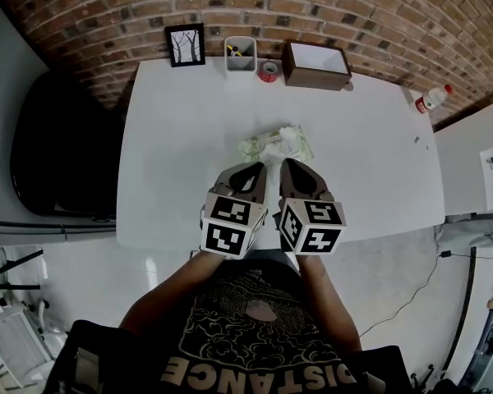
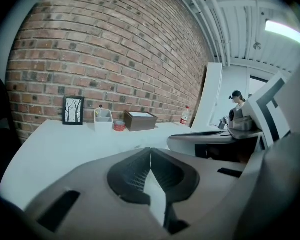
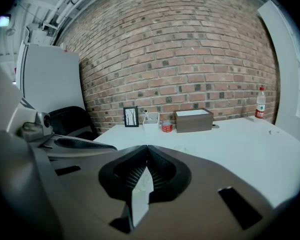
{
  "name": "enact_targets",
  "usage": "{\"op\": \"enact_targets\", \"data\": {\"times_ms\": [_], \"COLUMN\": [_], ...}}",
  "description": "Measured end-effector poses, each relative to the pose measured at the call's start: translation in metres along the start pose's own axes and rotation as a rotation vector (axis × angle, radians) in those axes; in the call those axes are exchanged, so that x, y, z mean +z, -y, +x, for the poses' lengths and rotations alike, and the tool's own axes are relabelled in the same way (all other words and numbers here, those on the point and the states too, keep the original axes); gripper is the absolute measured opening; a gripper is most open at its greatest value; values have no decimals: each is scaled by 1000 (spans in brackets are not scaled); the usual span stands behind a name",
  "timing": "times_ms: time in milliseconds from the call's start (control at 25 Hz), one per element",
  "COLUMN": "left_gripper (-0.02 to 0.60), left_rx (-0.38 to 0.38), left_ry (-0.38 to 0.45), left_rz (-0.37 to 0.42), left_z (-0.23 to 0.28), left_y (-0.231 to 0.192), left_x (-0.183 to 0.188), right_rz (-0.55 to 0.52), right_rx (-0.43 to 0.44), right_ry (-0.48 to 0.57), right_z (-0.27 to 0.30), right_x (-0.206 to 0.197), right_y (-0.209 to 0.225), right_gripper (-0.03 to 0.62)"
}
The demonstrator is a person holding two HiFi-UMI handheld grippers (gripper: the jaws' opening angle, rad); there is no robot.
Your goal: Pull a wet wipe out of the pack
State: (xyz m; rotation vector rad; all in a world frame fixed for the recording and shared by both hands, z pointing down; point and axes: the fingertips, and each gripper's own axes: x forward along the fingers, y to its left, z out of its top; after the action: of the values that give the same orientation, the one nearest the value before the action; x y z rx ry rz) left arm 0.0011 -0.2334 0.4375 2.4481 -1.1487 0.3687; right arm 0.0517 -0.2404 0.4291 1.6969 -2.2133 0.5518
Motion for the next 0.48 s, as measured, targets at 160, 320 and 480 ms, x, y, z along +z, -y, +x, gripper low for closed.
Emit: {"op": "enact_targets", "data": {"times_ms": [160,320,480], "left_gripper": [12,12,12], "left_rx": [0,3,7], "left_ry": [14,26,31], "left_rz": [-1,7,17], "left_z": [-10,-16,-21], "left_y": [5,10,18], "left_x": [3,4,3], "right_rz": [-6,-13,-15], "right_rx": [-3,-1,12], "right_ry": [13,22,28], "right_z": [-12,-23,-34], "right_x": [3,1,-2], "right_y": [-4,-6,-9], "right_gripper": [17,17,17]}}
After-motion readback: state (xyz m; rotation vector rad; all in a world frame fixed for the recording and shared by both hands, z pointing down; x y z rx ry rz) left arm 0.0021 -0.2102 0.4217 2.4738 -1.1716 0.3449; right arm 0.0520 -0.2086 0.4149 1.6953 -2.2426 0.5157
